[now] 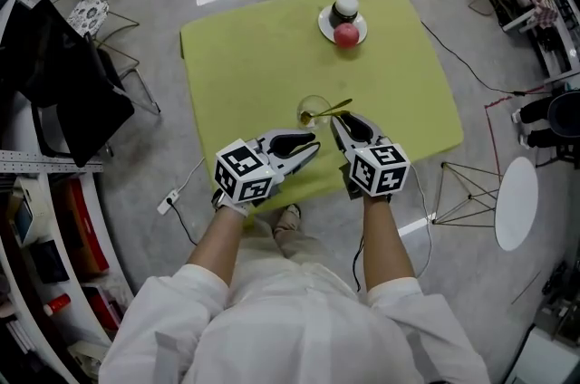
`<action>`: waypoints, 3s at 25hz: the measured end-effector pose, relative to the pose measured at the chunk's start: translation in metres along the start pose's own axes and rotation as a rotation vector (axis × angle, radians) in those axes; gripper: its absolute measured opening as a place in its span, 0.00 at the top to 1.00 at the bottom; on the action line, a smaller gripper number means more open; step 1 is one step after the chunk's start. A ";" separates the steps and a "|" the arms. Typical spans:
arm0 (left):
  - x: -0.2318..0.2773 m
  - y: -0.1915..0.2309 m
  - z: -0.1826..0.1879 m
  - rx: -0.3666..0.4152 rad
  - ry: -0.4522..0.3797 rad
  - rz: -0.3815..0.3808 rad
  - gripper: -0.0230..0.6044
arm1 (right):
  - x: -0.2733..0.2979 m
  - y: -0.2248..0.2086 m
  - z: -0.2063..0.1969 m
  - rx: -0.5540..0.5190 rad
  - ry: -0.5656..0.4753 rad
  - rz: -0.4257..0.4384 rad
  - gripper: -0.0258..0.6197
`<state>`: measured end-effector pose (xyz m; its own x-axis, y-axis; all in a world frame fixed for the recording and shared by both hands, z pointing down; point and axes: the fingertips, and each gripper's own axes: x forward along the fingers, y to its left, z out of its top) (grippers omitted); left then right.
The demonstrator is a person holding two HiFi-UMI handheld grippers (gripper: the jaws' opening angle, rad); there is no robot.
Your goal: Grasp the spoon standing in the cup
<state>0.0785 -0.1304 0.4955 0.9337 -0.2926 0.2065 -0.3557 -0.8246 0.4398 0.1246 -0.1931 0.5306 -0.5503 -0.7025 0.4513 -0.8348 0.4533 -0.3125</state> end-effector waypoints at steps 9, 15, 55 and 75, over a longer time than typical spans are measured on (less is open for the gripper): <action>-0.001 0.000 -0.002 -0.006 0.008 -0.009 0.86 | 0.002 -0.003 0.003 0.005 -0.010 -0.025 0.91; -0.002 -0.001 -0.002 -0.007 0.012 -0.015 0.86 | 0.003 -0.002 0.003 -0.002 -0.010 -0.034 0.92; 0.000 -0.011 0.014 0.031 -0.017 -0.036 0.86 | -0.059 0.004 0.069 -0.113 -0.175 -0.113 0.95; 0.007 -0.018 0.012 0.039 -0.015 -0.046 0.86 | -0.092 -0.028 0.084 -0.067 -0.256 -0.185 0.95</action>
<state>0.0915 -0.1235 0.4783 0.9498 -0.2603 0.1737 -0.3103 -0.8555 0.4145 0.2002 -0.1871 0.4275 -0.3748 -0.8877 0.2674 -0.9240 0.3343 -0.1855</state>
